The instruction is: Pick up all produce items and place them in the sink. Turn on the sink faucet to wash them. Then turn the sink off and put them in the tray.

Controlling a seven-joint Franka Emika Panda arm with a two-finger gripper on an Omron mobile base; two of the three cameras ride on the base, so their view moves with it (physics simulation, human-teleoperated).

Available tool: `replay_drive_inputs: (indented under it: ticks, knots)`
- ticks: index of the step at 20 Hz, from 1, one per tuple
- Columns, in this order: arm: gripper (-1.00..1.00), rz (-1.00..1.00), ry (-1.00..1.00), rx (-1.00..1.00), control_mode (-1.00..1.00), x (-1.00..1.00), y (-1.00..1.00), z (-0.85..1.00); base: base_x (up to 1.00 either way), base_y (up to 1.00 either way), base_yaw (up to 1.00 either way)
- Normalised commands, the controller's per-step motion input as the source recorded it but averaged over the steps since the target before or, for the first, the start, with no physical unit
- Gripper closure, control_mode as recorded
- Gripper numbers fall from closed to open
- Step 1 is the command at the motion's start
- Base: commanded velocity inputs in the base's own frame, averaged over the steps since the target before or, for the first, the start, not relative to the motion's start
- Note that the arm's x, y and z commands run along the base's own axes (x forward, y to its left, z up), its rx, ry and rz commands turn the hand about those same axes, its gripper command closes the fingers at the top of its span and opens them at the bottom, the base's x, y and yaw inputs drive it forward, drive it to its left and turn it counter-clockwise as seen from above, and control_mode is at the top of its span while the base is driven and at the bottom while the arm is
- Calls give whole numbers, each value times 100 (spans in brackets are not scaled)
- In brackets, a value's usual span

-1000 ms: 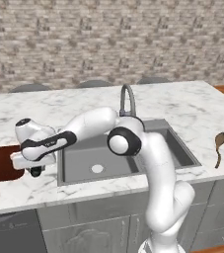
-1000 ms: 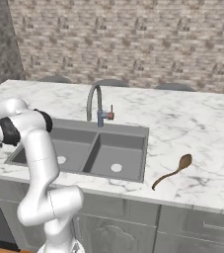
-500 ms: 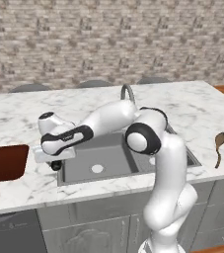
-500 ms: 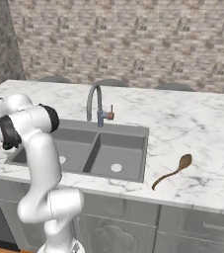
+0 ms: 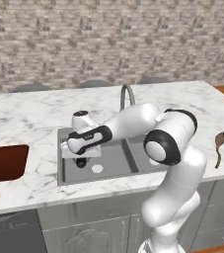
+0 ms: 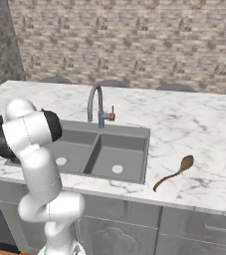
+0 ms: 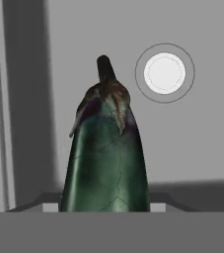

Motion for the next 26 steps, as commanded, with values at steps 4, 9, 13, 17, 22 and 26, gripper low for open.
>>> replay_drive_inputs:
  ticks: [4, 9, 13, 17, 22, 26]
  knots:
    - [100, -5, 2, 9, -100, 36, -67, -22, 0, 0, 0]
    - [100, -3, 8, 3, -100, 47, -36, -25, 0, 0, 0]
    - [100, -3, 4, 0, -100, 58, -11, -24, 0, 0, 0]
    - [100, -5, 5, -1, -100, 63, -5, -28, 0, 0, 0]
    - [100, -5, 6, -3, -100, 42, -1, -38, 0, 0, 0]
    - [100, -8, 6, -9, -100, 33, 1, -43, 0, 0, 0]
